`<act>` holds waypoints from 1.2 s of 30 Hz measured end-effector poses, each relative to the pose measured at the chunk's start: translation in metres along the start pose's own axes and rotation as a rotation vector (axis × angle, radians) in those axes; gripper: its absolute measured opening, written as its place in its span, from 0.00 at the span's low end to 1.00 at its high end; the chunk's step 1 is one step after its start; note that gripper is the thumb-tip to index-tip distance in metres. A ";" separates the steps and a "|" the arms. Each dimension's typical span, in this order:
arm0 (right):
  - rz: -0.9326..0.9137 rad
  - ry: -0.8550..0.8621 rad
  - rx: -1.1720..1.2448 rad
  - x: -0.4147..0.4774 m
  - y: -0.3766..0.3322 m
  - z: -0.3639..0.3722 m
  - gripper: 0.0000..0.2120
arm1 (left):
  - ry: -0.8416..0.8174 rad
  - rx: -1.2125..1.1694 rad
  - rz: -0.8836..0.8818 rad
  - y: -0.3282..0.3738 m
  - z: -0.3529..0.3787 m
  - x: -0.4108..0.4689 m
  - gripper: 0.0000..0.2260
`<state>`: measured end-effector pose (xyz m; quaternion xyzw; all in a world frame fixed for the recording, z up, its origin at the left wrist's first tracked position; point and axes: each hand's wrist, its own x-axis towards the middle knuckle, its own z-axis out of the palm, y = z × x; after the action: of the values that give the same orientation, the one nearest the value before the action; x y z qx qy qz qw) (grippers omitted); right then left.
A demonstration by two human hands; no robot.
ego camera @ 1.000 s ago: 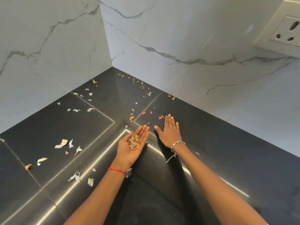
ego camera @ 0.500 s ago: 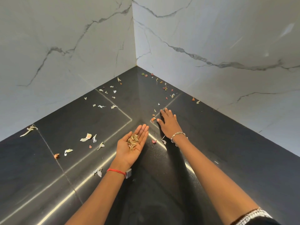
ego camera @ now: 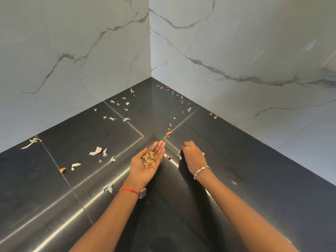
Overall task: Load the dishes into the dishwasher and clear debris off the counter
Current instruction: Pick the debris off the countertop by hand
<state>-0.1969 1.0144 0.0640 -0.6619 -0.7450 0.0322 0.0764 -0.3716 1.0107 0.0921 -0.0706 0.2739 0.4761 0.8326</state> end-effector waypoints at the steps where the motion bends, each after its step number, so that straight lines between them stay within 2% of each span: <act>1: 0.001 -0.006 0.015 0.000 0.000 -0.001 0.10 | -0.001 -0.003 -0.001 0.000 0.000 -0.002 0.23; 4: 0.209 0.058 0.274 0.006 0.001 -0.009 0.10 | -0.008 -0.025 -0.003 -0.001 -0.001 -0.007 0.22; 7: 0.494 0.203 0.863 0.003 -0.018 -0.036 0.06 | -0.011 -0.029 0.002 -0.003 -0.002 -0.011 0.20; 9: 0.486 0.169 1.146 -0.006 -0.039 -0.054 0.06 | -0.026 -0.036 0.002 -0.005 -0.004 -0.013 0.19; 10: 0.446 0.128 1.202 -0.011 -0.050 -0.060 0.06 | -0.026 -0.040 0.004 -0.006 -0.005 -0.013 0.19; 12: 0.356 0.081 1.160 -0.020 -0.070 -0.066 0.07 | 0.004 -0.017 0.020 -0.008 -0.006 -0.012 0.18; 16: 0.189 0.147 0.884 -0.028 -0.091 -0.069 0.08 | 0.046 0.043 0.030 -0.010 -0.008 -0.010 0.15; 20: 0.063 0.046 0.650 -0.030 -0.096 -0.064 0.15 | -0.005 0.061 0.023 -0.010 -0.004 -0.010 0.16; 25: 0.109 0.134 0.874 -0.026 -0.082 -0.068 0.10 | 0.081 0.040 0.028 -0.017 -0.002 -0.006 0.14; 27: 0.179 0.254 0.882 -0.024 -0.071 -0.067 0.08 | 0.049 -0.011 0.001 -0.020 0.002 -0.008 0.16; 29: 0.345 0.388 0.786 -0.024 -0.055 -0.061 0.10 | 0.037 -0.056 -0.028 -0.020 0.005 -0.008 0.17; 30: 0.431 0.398 0.738 -0.025 -0.046 -0.056 0.12 | 0.037 -0.072 -0.032 -0.019 0.006 -0.007 0.18; 33: 0.576 0.176 0.577 -0.031 -0.020 -0.029 0.19 | 0.042 -0.097 -0.039 -0.016 0.004 -0.001 0.21; 36: 0.697 -0.060 0.410 -0.036 -0.012 -0.006 0.32 | 0.036 -0.074 -0.033 -0.014 0.004 0.001 0.23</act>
<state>-0.2035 0.9770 0.0687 -0.8447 -0.4558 0.2236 0.1696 -0.3575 1.0052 0.0928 -0.1142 0.2698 0.4709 0.8321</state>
